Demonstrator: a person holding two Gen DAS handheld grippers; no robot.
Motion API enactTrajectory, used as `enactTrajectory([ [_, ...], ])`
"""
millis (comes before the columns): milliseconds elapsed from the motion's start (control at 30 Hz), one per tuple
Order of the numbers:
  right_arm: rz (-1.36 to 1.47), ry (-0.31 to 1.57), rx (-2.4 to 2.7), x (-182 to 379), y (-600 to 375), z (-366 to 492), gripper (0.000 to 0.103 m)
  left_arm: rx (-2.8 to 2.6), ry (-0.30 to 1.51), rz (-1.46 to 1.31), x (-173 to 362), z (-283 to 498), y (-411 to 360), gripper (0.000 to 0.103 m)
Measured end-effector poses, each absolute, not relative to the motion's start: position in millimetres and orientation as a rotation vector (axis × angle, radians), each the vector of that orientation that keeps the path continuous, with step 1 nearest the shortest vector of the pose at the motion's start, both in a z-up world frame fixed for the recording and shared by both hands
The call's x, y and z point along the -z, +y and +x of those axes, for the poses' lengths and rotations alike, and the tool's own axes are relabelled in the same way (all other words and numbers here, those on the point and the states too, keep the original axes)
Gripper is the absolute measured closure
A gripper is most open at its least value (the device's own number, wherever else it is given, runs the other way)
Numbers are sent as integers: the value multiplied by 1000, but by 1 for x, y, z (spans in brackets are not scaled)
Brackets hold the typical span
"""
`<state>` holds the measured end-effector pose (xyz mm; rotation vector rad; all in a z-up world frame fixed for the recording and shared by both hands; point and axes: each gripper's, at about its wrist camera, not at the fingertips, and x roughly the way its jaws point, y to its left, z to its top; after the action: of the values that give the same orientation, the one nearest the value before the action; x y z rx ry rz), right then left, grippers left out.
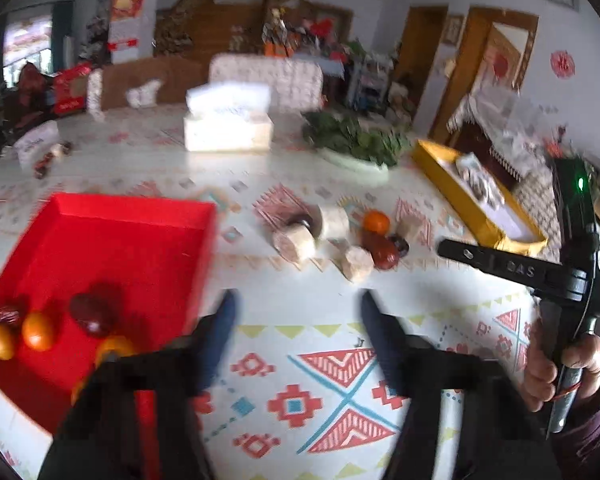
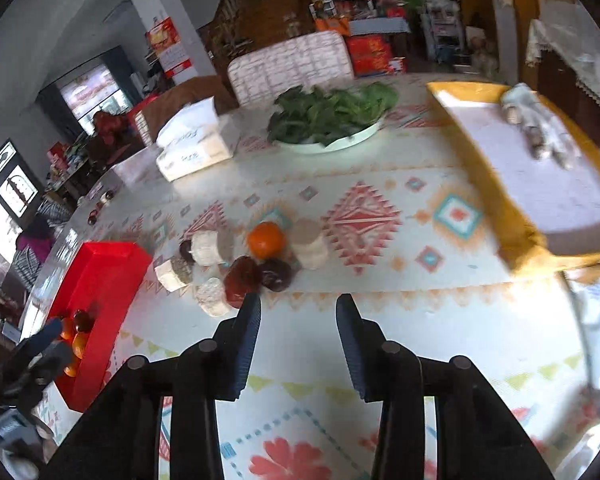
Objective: Organize fruits
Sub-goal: 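Move the left tool to a beige cube while the right tool reaches a round beige piece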
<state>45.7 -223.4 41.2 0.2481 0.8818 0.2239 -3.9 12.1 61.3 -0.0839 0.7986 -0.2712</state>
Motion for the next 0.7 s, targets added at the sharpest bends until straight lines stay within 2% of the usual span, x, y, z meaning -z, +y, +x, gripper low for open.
enactTrajectory([
  [333,187,836,-312,-32,-177,75,61,214,813,-35,-57,46,-2,55],
  [533,239,742,-244,-46,-207,74,61,211,865,17,-39,85,-22,55],
  [700,339,780,-218,-32,-231,90,60,205,945,44,-10,105,-27,55],
])
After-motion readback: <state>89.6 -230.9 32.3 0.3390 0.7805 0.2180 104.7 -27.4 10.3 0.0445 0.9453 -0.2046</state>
